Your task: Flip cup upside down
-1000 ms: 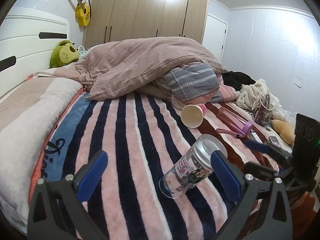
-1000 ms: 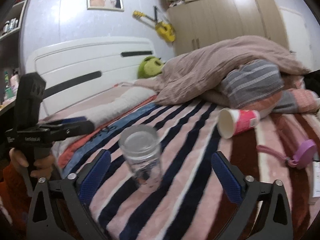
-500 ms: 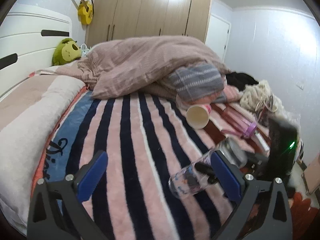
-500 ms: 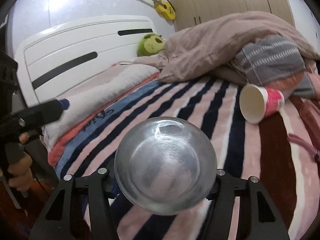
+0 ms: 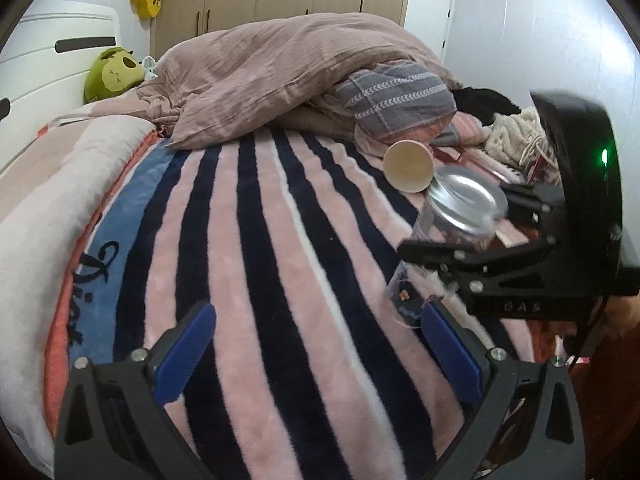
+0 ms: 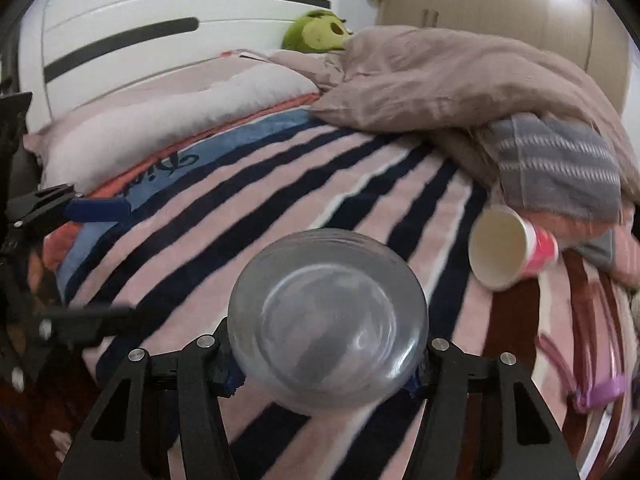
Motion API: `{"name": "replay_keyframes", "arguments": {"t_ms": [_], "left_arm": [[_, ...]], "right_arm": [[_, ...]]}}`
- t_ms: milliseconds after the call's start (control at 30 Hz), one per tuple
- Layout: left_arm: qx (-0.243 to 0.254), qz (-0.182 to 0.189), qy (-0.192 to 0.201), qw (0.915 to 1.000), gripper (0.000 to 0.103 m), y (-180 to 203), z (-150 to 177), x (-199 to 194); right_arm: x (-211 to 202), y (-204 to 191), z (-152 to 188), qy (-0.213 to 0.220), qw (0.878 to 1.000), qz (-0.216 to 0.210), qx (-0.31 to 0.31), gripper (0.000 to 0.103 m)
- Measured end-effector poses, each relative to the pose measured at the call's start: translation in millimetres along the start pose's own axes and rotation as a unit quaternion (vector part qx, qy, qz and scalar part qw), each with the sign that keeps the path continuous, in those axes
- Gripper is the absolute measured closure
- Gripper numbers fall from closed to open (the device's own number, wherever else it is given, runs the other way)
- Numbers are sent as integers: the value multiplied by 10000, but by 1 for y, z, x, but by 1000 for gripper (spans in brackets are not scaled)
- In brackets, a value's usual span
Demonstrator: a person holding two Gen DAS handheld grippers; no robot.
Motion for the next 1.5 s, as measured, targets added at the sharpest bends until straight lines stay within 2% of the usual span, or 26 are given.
{"name": "replay_keyframes", "arguments": {"t_ms": [133,300,433,633,700,733,833,900,1033,1200,1500], "left_arm": [[-51,-27,-43,10000,1,-4,3,0],[-43,-10,-52,10000,1,-2,1,2],[-2,57,43,10000,1,2,-3,-1],[-106,148,186,9997,1,3,-9,-4],[-217,266,357,9988,1,4,-15,-12],[-273,369,462,9979,1,6,-18,-16],[-325,605,711,9951,1,15,-30,-30],[-243,560,821,9948,1,23,-35,-36],[-196,599,939,9936,1,35,-39,-42],[-151,588,984,9933,1,43,-40,-43],[-259,542,993,9932,1,41,-42,-44]], "right_arm": [[2,-3,2,74,9999,-1,-101,48],[2,-1,5,182,9998,-50,65,48],[-7,7,5,288,9991,-146,272,34],[-21,12,2,533,9974,-226,425,32],[-32,14,1,717,9958,-296,496,29],[-38,15,0,801,9950,-296,517,25],[-71,23,4,1284,9886,-377,693,17],[-93,30,11,1538,9839,-375,831,16],[-125,40,26,1789,9799,-45,885,15],[-136,50,32,1918,9760,47,1030,15],[-135,48,34,1942,9762,51,964,15]]}}
Point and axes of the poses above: each gripper's, at about its wrist camera, not at the fingertips, and x roughly the way its jaws point, y to its right, z to its underside, the point moved 2 cm from there along x, roughly the way its jaws point, and after that the axes turned 10 degrees about y, right-handed, at the moved point
